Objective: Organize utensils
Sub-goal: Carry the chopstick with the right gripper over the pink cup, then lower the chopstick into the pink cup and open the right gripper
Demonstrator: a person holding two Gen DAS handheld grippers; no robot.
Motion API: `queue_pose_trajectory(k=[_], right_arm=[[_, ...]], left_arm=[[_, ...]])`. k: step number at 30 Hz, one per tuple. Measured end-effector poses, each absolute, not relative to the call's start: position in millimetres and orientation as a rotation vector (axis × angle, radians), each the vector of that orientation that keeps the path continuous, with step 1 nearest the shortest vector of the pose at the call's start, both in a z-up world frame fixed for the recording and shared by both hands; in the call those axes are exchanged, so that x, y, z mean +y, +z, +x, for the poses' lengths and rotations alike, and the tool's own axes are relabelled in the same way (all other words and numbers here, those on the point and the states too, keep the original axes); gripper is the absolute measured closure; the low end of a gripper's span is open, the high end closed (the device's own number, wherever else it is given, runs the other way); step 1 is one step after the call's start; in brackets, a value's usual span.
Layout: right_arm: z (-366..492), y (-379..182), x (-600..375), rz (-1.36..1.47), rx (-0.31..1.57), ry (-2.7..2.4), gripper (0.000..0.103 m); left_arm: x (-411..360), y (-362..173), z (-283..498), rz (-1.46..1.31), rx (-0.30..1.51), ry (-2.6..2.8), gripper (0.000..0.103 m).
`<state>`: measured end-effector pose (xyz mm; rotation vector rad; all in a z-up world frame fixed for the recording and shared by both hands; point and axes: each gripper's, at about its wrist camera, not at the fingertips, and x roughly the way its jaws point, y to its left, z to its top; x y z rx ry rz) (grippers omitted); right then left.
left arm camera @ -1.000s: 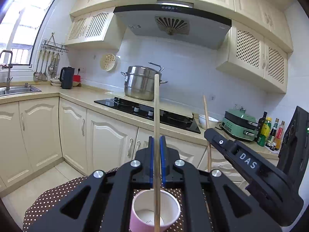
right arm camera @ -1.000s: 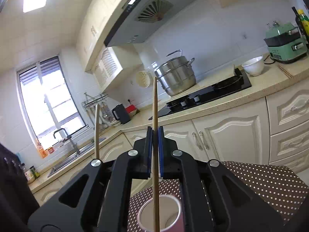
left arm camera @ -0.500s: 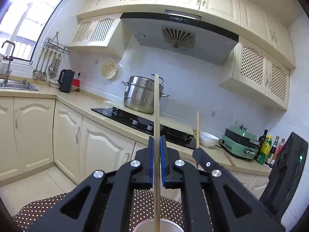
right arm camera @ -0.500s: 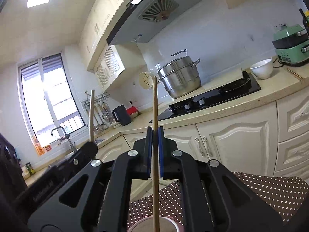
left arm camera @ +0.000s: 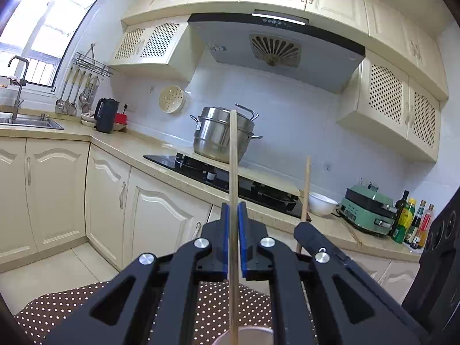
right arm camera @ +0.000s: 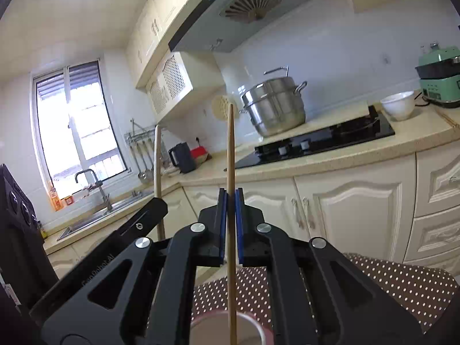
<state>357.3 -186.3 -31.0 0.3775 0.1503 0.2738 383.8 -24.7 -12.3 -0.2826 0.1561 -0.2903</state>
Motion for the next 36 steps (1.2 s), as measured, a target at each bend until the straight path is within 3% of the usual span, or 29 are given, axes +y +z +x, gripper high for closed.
queue_pose_trajectory(k=[9, 11, 12, 13, 19, 20, 22, 23, 25, 32, 36], right_arm=[[339, -43, -184, 0.294, 0.245, 0.299, 0.097], [334, -48, -186, 0.285, 0.288, 0.315, 0.097], [332, -50, -186, 0.275, 0.301, 0.315, 0.097], [330, -53, -185, 0.257, 0.32, 0.32, 0.096], [310, -58, -187, 0.216, 0.363, 0.3, 0.093], [308, -59, -188, 0.221, 0.369, 0.294, 0.088], [300, -59, -194, 0.242, 0.366, 0.251, 0.066], [294, -59, -195, 0.251, 0.35, 0.241, 0.042], [282, -56, -197, 0.247, 0.311, 0.209, 0.041], [254, -44, -195, 0.242, 0.288, 0.207, 0.038], [237, -38, -193, 0.241, 0.272, 0.2, 0.028]], left_arm=[[-30, -30, 367, -0.143, 0.221, -0.289, 0.096], [-29, -35, 361, -0.114, 0.245, -0.296, 0.086], [-28, -38, 356, -0.099, 0.252, -0.301, 0.069], [-28, -40, 351, -0.083, 0.251, -0.309, 0.06], [-24, -44, 322, -0.034, 0.248, -0.314, 0.058], [-24, -44, 318, -0.034, 0.252, -0.312, 0.058], [-23, -40, 307, -0.038, 0.254, -0.323, 0.057], [-22, -39, 303, -0.036, 0.246, -0.325, 0.057], [-20, -34, 290, -0.027, 0.217, -0.31, 0.052], [-16, -23, 260, -0.022, 0.19, -0.306, 0.052], [-13, -17, 240, -0.01, 0.173, -0.29, 0.048]])
